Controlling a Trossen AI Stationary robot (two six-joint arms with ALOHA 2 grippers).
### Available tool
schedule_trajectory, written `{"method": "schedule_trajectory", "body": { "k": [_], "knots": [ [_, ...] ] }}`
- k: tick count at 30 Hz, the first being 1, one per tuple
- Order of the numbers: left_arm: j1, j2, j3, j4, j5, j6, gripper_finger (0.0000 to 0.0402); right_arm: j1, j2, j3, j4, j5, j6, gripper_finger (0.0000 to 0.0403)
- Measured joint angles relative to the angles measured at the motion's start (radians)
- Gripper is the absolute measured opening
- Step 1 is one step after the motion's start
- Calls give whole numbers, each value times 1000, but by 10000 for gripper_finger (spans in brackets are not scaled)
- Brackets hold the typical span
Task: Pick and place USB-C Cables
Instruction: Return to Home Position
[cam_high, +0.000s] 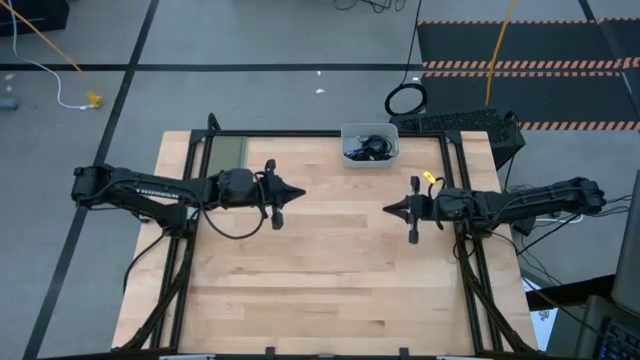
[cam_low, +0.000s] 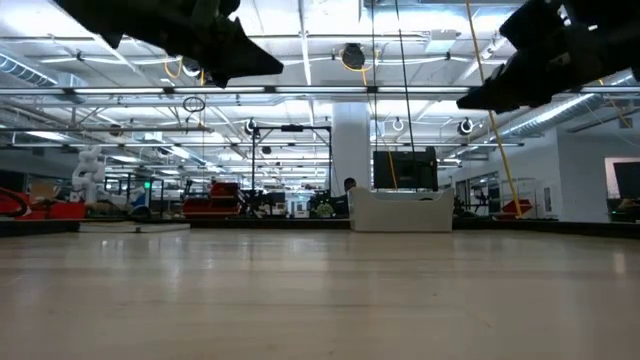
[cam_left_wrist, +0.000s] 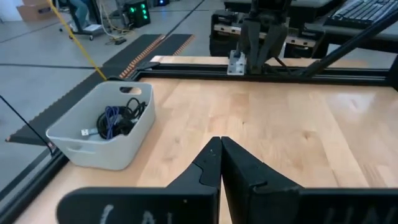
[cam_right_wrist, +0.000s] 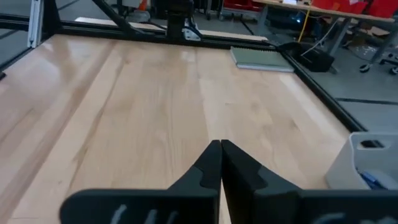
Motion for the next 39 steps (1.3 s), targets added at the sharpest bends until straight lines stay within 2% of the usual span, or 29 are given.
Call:
{"method": "schedule_trajectory", "body": {
  "k": [11,16,28,39],
  "knots": [
    [-20,0,-160,233,34,-11,10,32,-59,-74,9,0,50,0],
    [-20,0,-218,322,34,-22,10,59,-106,-134,85,0,53,0],
    [-24,0,-239,387,34,-31,10,82,-176,-220,191,-26,31,0],
    [-24,0,-239,391,33,-29,10,82,-257,-222,120,-27,18,0]
  ]
}}
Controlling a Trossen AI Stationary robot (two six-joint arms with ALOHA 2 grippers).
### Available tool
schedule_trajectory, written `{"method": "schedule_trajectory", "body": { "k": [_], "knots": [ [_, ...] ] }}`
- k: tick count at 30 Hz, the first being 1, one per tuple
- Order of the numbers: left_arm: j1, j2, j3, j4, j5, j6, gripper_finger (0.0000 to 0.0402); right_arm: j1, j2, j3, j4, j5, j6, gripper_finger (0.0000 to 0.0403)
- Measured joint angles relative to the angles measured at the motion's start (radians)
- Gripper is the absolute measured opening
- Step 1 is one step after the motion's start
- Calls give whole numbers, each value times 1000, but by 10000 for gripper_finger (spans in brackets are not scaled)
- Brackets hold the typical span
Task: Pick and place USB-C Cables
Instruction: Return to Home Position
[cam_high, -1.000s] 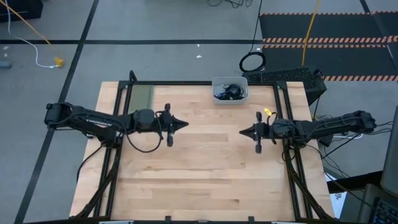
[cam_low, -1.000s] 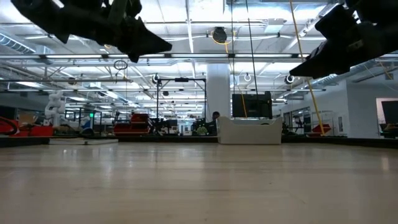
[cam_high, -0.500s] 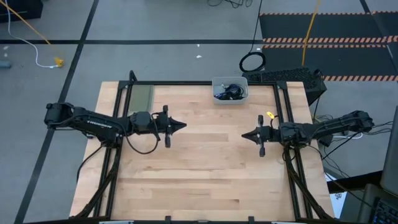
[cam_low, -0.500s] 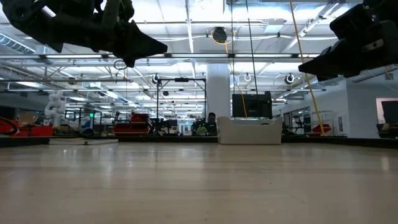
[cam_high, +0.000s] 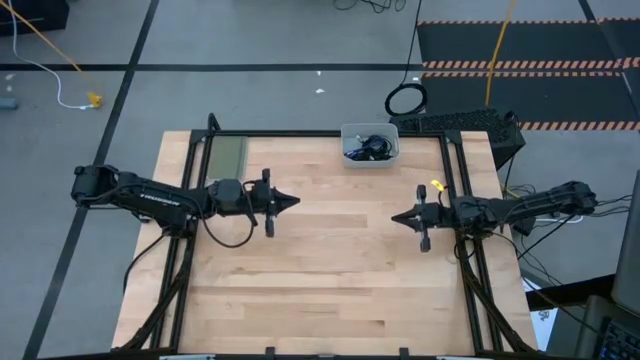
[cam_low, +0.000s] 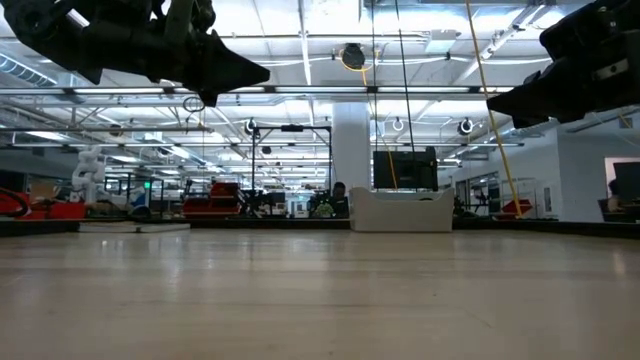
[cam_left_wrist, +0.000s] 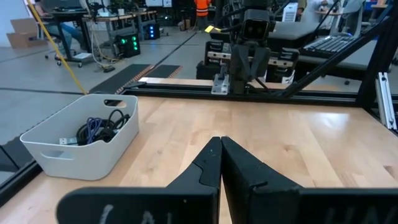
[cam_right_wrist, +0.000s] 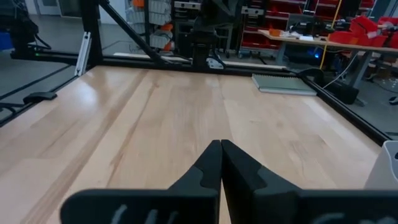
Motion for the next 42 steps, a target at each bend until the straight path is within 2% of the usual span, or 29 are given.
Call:
{"method": "schedule_trajectory", "body": {
  "k": [13,19,32,36,39,42],
  "knots": [
    [0,0,0,14,0,-1,10,-1,-63,-51,47,-25,-1,0],
    [0,0,0,14,0,-1,10,0,-136,-53,-5,-23,-25,0],
    [0,0,0,15,0,0,10,0,-387,-56,-196,-8,-41,0],
    [-1,-7,0,13,5,-15,10,-2,-384,-57,-214,29,-62,0],
    [-1,-61,0,-22,50,-1,10,-2,-385,-57,-222,27,-67,0],
    [-2,-111,0,-130,62,0,10,-2,-384,-57,-226,26,-71,0]
  ]
}}
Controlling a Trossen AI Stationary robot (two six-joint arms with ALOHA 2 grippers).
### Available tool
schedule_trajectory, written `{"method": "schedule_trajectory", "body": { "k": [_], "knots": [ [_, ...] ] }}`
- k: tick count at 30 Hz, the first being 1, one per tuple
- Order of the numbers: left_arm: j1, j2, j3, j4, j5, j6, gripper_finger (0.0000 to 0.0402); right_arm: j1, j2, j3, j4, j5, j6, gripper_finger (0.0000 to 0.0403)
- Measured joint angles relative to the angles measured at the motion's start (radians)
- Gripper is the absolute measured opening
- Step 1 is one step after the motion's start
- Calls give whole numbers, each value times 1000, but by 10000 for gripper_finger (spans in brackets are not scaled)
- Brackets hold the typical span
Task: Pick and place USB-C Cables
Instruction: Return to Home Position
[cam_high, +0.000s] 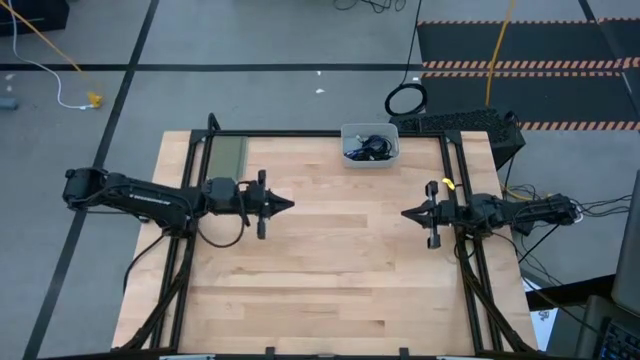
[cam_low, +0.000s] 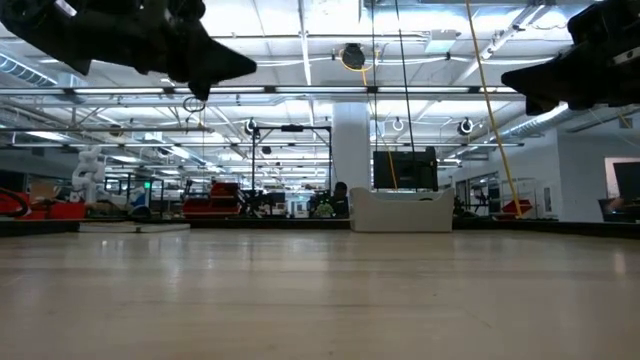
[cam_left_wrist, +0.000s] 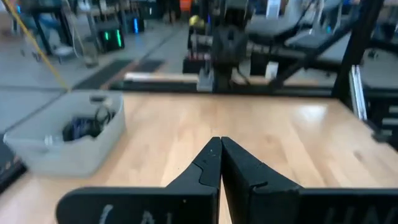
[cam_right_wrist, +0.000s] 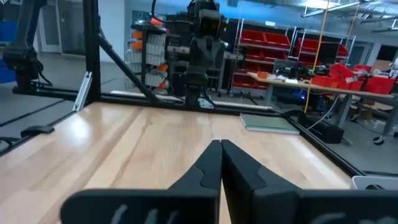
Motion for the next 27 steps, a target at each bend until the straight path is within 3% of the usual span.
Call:
{"method": "schedule_trajectory", "body": {
  "k": [5,15,27],
  "knots": [
    [0,-64,-16,-94,0,5,10,0,5,0,-4,-2,-28,0],
    [1,-194,-244,118,-25,-19,10,0,10,-1,46,5,-29,0],
    [1,-379,-348,115,-81,-26,10,0,10,-1,98,6,-29,0]
  ]
}}
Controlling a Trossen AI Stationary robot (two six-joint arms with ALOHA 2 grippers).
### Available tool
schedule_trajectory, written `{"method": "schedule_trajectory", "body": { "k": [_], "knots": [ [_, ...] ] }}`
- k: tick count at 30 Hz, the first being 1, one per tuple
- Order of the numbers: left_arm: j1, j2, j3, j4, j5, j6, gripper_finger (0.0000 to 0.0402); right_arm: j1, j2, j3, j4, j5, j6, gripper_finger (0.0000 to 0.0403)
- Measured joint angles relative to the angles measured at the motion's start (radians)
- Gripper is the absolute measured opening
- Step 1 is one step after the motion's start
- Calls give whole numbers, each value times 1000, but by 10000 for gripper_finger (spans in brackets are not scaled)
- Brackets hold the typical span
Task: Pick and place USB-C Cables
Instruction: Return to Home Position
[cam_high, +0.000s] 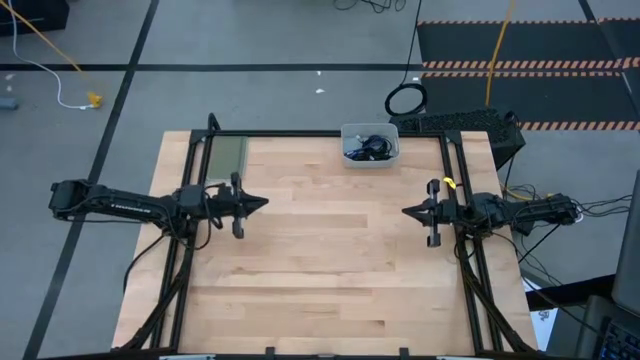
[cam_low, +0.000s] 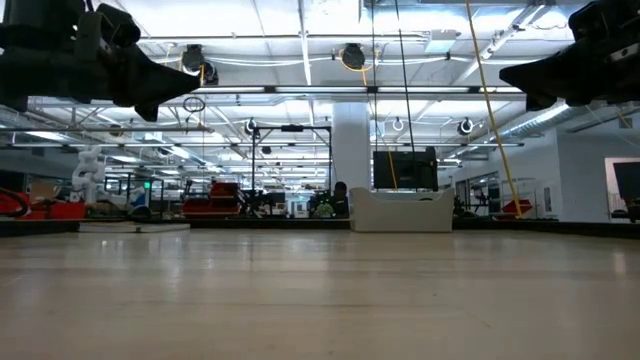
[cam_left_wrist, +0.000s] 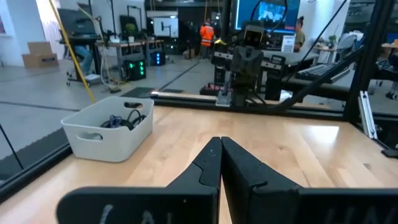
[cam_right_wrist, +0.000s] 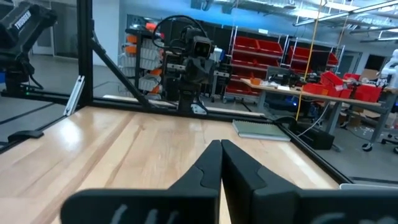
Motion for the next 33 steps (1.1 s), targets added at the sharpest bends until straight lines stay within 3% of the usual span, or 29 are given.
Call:
{"method": "schedule_trajectory", "body": {
  "k": [17,33],
  "knots": [
    [0,-167,-68,-109,13,15,10,0,0,0,6,-1,0,0],
    [0,-544,-67,-431,37,49,10,0,0,0,7,-2,0,0]
  ]
}}
